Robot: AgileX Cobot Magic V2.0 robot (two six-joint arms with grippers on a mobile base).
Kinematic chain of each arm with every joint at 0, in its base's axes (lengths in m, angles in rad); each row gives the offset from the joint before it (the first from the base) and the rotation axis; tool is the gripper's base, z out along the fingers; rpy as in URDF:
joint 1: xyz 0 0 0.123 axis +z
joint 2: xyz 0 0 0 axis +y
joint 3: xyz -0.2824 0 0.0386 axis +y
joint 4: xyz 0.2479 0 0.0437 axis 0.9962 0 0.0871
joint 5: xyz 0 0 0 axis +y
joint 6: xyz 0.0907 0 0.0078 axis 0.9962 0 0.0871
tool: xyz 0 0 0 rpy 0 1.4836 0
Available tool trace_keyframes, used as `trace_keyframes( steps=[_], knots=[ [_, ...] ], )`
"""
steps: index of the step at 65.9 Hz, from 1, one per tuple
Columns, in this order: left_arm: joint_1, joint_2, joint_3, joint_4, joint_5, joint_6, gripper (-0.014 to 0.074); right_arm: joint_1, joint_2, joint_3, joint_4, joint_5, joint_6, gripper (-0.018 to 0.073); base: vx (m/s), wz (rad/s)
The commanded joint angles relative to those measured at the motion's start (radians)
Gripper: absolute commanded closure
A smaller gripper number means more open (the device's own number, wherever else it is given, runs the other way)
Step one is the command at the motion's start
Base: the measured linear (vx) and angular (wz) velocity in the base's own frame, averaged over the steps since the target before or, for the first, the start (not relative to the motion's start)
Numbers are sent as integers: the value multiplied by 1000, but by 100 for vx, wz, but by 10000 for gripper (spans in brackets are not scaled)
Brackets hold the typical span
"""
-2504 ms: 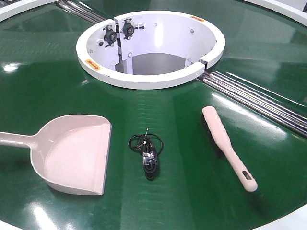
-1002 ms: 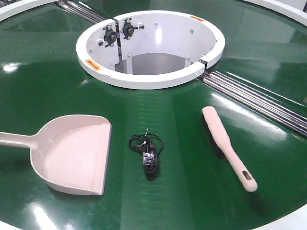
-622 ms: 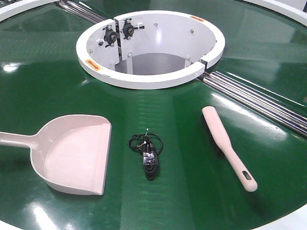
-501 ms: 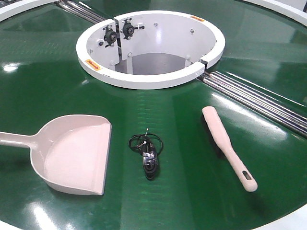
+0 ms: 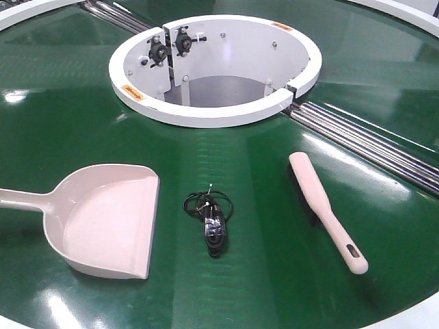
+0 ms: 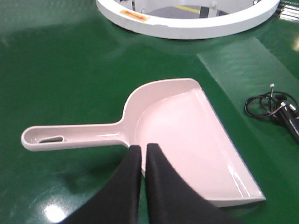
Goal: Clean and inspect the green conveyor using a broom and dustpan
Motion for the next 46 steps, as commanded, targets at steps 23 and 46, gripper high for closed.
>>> trace_keyframes(
  steps=[23, 46],
  knots=[
    [0, 145, -37, -12, -32, -8, 184, -5, -10, 3, 1, -71, 0, 568, 0, 0],
    [0, 144, -37, -20, -76, -8, 6, -5, -10, 3, 1, -71, 0, 568, 0, 0]
  ],
)
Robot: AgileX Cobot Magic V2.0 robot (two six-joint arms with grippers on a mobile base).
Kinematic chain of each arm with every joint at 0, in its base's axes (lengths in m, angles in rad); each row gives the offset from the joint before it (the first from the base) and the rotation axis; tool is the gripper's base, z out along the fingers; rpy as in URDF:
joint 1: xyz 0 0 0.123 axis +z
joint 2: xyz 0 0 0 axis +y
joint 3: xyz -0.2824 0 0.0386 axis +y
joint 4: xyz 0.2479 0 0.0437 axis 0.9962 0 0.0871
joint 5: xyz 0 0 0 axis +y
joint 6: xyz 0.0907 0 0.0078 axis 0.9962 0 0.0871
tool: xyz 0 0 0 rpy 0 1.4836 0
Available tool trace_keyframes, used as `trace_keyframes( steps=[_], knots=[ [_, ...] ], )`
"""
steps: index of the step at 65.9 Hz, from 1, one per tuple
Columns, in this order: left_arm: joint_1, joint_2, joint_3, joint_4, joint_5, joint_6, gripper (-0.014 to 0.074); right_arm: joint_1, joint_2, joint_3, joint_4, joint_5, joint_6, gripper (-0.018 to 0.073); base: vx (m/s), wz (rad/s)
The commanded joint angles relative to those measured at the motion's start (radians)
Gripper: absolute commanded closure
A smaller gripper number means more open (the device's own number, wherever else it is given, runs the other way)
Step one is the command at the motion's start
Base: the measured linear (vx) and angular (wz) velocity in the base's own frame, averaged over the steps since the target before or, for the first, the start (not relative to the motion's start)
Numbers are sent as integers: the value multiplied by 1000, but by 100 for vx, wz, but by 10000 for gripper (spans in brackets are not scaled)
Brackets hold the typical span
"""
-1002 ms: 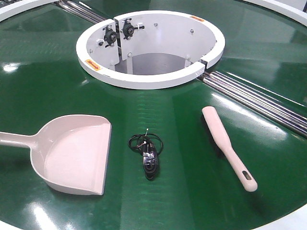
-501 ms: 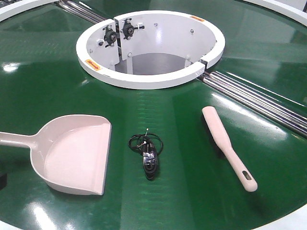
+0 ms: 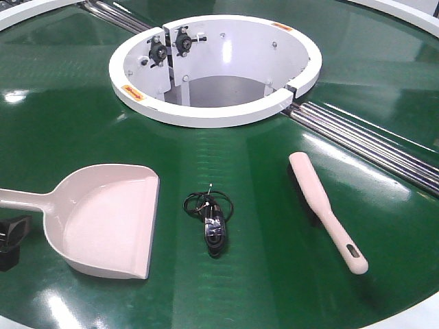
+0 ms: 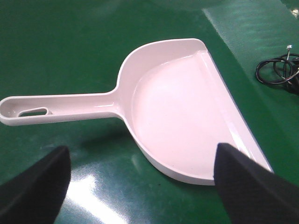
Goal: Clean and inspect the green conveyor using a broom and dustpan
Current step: 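Move the left gripper down to the pink dustpan handle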
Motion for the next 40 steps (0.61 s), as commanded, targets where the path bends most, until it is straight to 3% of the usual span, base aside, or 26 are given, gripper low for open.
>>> trace_keyframes(
  steps=[1, 8, 24, 28, 40],
  knots=[
    [0, 0, -37, -27, -74, -8, 8, -5, -10, 3, 1, -71, 0, 568, 0, 0],
    [0, 0, -43, -91, -22, -2, 36, -5, -10, 3, 1, -71, 0, 568, 0, 0],
    [0, 162, -329, 31, 373, 188, 92, -5, -10, 3, 1, -71, 0, 568, 0, 0],
    [0, 221, -417, 56, 457, 261, 99, -5, -10, 3, 1, -71, 0, 568, 0, 0],
    [0, 451, -654, 109, 640, 613, 120, -5, -10, 3, 1, -71, 0, 568, 0, 0]
  ],
)
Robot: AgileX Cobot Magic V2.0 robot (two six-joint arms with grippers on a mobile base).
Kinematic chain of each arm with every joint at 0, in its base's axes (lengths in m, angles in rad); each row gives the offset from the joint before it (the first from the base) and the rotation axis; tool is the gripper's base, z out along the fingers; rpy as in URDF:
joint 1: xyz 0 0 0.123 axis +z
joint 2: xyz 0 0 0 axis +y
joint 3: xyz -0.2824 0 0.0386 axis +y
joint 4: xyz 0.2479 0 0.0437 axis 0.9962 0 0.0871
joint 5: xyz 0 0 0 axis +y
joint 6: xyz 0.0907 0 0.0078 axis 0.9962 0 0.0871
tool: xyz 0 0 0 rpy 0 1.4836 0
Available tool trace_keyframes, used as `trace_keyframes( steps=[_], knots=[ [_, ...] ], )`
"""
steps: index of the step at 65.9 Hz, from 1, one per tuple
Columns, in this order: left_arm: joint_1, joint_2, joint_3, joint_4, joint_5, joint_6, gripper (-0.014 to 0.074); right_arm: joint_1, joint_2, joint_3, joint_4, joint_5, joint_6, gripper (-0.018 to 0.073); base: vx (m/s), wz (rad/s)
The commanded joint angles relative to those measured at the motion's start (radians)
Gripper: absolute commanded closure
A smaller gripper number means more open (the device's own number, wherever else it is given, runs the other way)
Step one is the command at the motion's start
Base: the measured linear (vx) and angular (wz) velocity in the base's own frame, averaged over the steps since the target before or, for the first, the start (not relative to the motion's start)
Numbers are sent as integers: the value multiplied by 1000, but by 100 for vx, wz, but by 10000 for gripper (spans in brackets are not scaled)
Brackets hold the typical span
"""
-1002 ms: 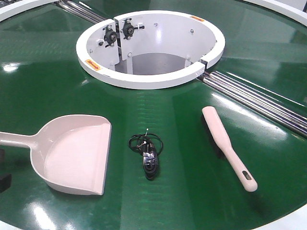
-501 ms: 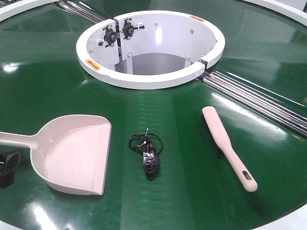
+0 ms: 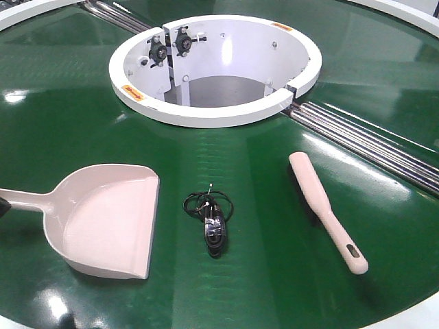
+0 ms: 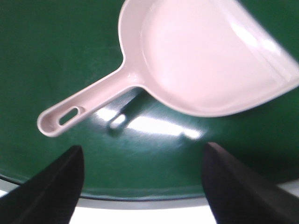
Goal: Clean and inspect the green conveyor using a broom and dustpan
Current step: 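Move the left gripper down to the pink dustpan handle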
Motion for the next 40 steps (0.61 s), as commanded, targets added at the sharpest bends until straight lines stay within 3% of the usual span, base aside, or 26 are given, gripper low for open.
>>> trace_keyframes(
  steps=[1, 7, 19, 29, 40],
  knots=[
    [0, 97, -130, 29, 37, 179, 121, -5, -10, 3, 1, -71, 0, 568, 0, 0],
    [0, 177, -207, 36, 26, 276, 122, -5, -11, 3, 1, -71, 0, 568, 0, 0],
    [-6, 285, -260, 39, 19, 292, 122, -5, -11, 3, 1, -71, 0, 568, 0, 0],
    [-4, 358, -260, 100, 67, 458, 122, -5, -11, 3, 1, -71, 0, 568, 0, 0],
    [-4, 412, -262, 174, 60, 476, 121, -5, -11, 3, 1, -71, 0, 568, 0, 0]
  ],
)
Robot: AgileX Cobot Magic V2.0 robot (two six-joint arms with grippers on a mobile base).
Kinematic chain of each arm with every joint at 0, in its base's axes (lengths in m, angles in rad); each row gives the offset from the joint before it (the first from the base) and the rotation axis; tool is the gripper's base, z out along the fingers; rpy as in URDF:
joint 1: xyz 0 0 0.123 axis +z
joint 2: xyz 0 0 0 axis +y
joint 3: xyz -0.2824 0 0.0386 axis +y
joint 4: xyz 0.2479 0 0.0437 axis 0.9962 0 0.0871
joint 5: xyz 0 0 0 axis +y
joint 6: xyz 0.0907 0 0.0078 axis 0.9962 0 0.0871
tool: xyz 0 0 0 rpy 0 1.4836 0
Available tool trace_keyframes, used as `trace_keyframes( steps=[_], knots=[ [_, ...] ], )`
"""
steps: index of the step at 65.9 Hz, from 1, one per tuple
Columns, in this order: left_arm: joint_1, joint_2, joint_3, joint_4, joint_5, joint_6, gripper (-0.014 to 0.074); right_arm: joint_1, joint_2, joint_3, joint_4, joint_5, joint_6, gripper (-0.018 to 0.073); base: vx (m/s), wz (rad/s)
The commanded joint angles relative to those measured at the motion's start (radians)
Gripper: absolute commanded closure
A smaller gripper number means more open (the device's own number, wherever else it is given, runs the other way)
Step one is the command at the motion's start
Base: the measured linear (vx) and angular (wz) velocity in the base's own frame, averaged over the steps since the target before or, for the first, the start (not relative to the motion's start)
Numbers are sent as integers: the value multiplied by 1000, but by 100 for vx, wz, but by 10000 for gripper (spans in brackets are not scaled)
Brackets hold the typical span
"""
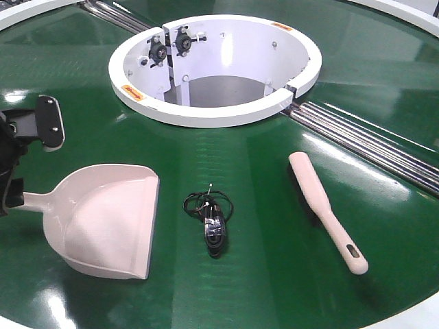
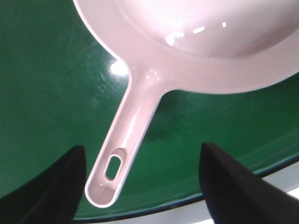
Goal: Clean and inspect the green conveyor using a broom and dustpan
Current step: 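Move the left gripper down to the pink dustpan handle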
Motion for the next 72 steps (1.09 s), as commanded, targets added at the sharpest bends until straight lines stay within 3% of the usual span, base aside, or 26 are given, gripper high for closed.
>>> trace_keyframes(
  steps=[1, 12, 29, 44, 58, 72],
  knots=[
    [-4, -9, -30, 47, -17, 14, 121, -5, -11, 3, 1, -71, 0, 568, 0, 0],
    [-4, 46, -30, 46, 1, 15, 113, -5, -11, 3, 1, -71, 0, 568, 0, 0],
    [-4, 92, -29, 74, -22, 25, 27, -5, -11, 3, 1, -71, 0, 568, 0, 0],
    [-3, 143, -29, 87, -40, 119, 27, -5, -11, 3, 1, -71, 0, 568, 0, 0],
    [-3, 178, -30, 142, -83, 120, 27, -6, -10, 3, 1, -71, 0, 568, 0, 0],
    [-3, 212, -29, 144, -108, 120, 51, -6, -10, 3, 1, -71, 0, 568, 0, 0]
  ],
)
